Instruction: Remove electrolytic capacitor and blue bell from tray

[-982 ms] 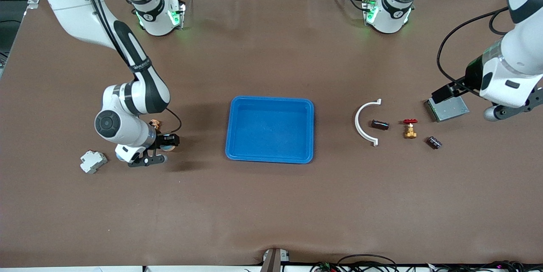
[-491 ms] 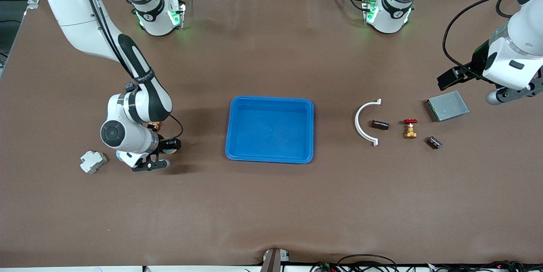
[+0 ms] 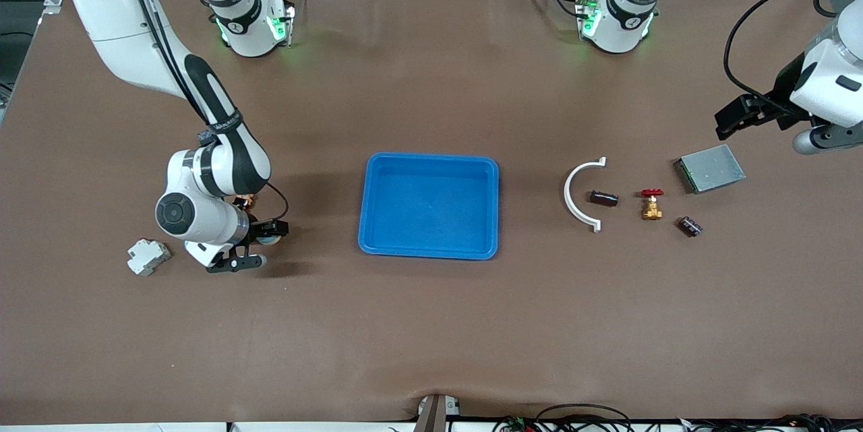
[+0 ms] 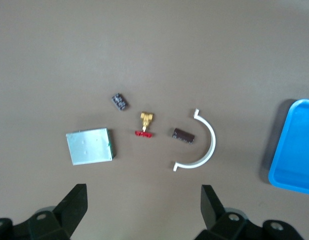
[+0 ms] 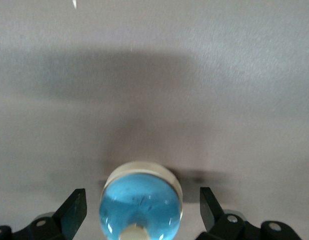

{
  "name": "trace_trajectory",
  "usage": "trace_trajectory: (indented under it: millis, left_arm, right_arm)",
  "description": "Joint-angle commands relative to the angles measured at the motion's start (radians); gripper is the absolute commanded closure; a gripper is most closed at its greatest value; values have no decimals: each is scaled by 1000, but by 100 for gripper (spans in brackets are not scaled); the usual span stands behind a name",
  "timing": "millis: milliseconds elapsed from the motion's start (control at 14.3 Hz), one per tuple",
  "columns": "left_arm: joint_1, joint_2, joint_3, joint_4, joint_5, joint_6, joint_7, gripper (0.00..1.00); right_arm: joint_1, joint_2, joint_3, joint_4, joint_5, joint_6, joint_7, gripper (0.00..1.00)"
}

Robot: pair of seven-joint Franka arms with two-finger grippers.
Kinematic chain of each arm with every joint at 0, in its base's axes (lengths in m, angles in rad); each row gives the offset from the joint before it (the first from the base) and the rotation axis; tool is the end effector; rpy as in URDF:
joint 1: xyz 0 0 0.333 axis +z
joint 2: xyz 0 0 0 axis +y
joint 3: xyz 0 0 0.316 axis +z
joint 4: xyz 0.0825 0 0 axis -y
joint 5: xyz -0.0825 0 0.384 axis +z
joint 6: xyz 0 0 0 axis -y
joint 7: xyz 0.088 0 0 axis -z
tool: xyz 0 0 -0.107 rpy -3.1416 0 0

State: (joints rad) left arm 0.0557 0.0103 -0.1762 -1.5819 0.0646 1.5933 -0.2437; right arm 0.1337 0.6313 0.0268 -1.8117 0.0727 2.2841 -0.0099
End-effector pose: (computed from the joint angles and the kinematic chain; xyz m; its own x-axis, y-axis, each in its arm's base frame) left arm 0.5563 -0.0600 0.6158 0.9925 0.1210 0.0163 0.1218 -0.9907 -0.0606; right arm 0.6250 0.1021 0.1790 0.9802 0.1179 -0.1593 0.1089 -0.9920 -0.0641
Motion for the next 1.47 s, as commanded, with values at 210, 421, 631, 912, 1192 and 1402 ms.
trace_trajectory:
  millis: [210,421,631,912,1192,1402]
  left_arm:
    - [-13,-53,17,-59,-58,33,29,0]
    - [-17,-53,9,-59,-75,-9,11,0]
    - [-11,-56,11,-59,-74,-42,29,0]
    - [-14,-56,11,-43,-55,-50,29,0]
    - [-11,-64,14,-38,-55,-52,124,0]
    - [-11,-61,15,-36,-62,-44,124,0]
  right_arm:
    - [-20,-168,13,58,-4,-363,34,0]
    - [-35,-214,10,173,-7,-623,36,0]
    - [-46,-292,1,232,-11,-826,38,0]
    - [-72,-427,-8,232,-34,-998,35,0]
    - [-101,-453,-15,311,-44,-1116,25,0]
    - [-137,-450,-15,385,-44,-1135,12,0]
